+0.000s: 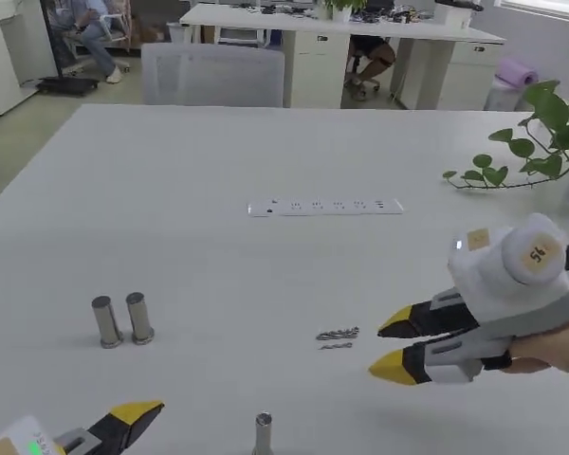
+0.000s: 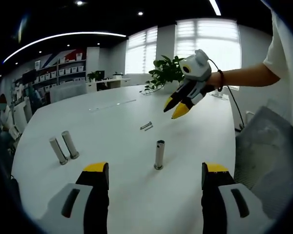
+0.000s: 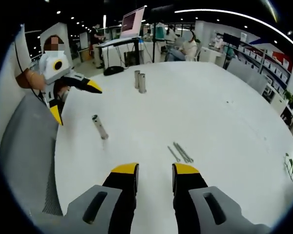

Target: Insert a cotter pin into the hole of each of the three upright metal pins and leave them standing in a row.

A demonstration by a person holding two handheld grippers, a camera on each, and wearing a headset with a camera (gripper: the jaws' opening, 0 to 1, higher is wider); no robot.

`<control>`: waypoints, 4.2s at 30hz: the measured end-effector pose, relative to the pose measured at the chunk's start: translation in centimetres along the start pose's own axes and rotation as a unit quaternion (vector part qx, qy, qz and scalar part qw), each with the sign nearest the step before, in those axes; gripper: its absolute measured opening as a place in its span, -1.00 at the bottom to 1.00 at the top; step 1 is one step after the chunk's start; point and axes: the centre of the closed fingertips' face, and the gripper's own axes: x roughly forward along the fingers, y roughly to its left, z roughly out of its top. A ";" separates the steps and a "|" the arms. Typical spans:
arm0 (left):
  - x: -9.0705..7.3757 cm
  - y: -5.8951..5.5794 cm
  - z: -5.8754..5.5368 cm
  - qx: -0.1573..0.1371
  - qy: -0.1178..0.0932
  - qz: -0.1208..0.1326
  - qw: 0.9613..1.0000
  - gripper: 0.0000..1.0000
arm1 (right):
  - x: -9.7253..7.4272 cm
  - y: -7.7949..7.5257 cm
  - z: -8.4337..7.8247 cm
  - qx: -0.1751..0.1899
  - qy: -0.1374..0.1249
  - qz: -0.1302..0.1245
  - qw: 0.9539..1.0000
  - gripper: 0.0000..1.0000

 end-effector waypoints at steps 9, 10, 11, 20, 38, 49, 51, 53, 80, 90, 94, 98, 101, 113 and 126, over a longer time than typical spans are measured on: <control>-0.4 0.3 -0.3 0.010 0.006 -0.003 1.000 0.52 | 1.9 -0.9 -0.5 -0.036 0.040 0.019 0.998 -0.46; -0.5 0.3 -0.3 0.011 0.005 -0.003 1.000 0.52 | 2.0 -1.0 -0.5 -0.040 0.042 0.022 0.998 -0.47; -0.6 0.3 -0.3 0.010 0.006 -0.003 1.000 0.52 | 2.2 -1.1 -0.4 -0.044 0.046 0.024 0.998 -0.48; -1.1 0.5 -0.5 -0.003 0.005 0.006 1.000 0.46 | 3.5 -2.6 -0.4 -0.080 0.064 0.031 0.994 -0.59; -2.1 1.0 -0.6 -0.010 0.007 0.021 1.000 0.37 | 5.3 -2.9 -0.8 -0.130 0.105 0.066 0.984 -0.73; -2.2 1.0 -0.8 -0.007 0.012 0.022 1.000 0.34 | 5.9 -2.9 -1.3 -0.147 0.130 0.084 0.977 -0.76; -2.2 1.0 -0.8 -0.007 0.012 0.022 1.000 0.34 | 6.0 -2.9 -1.5 -0.151 0.137 0.088 0.975 -0.77; -2.2 1.0 -0.8 -0.007 0.012 0.020 1.000 0.34 | 5.9 -2.8 -1.5 -0.155 0.142 0.092 0.973 -0.78; -2.6 0.6 -0.7 -0.008 0.011 0.012 1.000 0.33 | 6.4 -3.7 -1.7 -0.170 0.182 0.090 0.964 -0.95; -2.6 0.5 -0.6 -0.006 0.015 0.011 1.000 0.32 | 5.8 -2.5 -0.7 -0.167 0.147 0.081 0.972 -0.95; -2.6 0.4 -0.3 -0.017 0.010 0.012 1.000 0.30 | 5.4 -1.7 0.1 -0.178 0.135 0.078 0.972 -0.95; -2.5 0.3 0.3 -0.033 -0.002 0.011 0.999 0.26 | 4.6 -0.7 1.4 -0.196 0.116 0.074 0.971 -0.95; -2.5 0.3 0.8 -0.054 -0.011 0.008 0.998 0.19 | 4.0 0.3 2.6 -0.209 0.099 0.074 0.970 -0.95; -2.7 0.3 2.5 -0.116 -0.045 -0.003 0.992 0.01 | 2.1 4.9 6.4 -0.256 0.043 0.083 0.962 -0.95; -1.7 -0.2 4.2 -0.130 -0.065 -0.018 0.989 -0.29 | 1.1 8.8 7.7 -0.275 -0.006 0.097 0.957 -0.95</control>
